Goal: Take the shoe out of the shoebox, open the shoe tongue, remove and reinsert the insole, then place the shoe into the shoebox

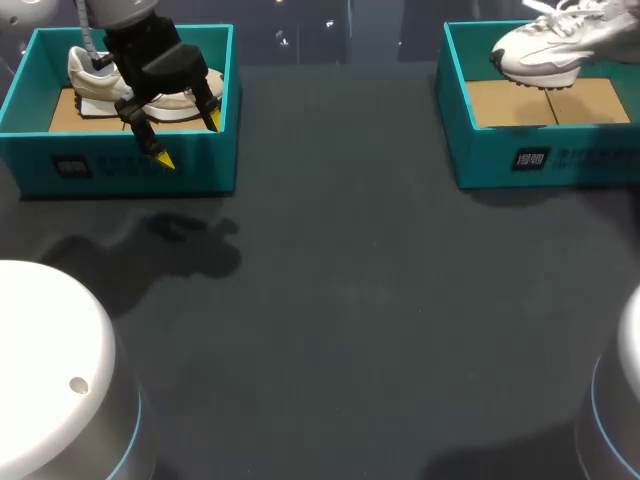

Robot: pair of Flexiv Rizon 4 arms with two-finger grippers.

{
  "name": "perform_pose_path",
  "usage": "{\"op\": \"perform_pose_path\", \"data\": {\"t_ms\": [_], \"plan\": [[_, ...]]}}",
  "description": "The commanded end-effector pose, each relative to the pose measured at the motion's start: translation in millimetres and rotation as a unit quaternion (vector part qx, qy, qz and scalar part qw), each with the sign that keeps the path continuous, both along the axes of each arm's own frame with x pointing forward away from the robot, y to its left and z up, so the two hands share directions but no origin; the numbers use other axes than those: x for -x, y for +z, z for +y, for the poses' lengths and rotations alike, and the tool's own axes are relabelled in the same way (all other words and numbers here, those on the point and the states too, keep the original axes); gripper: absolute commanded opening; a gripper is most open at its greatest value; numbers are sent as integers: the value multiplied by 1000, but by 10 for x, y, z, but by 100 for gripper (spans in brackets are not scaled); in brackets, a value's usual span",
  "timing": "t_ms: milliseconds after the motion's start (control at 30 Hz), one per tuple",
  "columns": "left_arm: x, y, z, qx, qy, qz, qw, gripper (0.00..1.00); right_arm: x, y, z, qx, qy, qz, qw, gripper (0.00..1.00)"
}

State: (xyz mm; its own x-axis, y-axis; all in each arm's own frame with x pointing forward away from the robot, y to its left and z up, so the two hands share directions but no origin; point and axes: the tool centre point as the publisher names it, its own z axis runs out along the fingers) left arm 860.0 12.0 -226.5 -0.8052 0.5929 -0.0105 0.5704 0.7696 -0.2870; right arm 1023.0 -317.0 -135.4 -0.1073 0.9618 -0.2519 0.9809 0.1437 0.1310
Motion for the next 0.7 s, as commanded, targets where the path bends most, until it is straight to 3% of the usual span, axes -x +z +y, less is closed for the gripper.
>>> {"op": "perform_pose_path", "data": {"t_ms": [33, 533, 700], "plan": [[-2, 2, -1, -1, 0, 0, 1000, 100, 75, 16, 58, 10, -79, -15, 997, 0], [-2, 2, -1, -1, 0, 0, 1000, 100, 75, 16, 58, 10, -79, -15, 997, 0], [-2, 2, -1, -1, 0, 0, 1000, 100, 36, -192, 104, 31, -92, -18, 995, 0]]}}
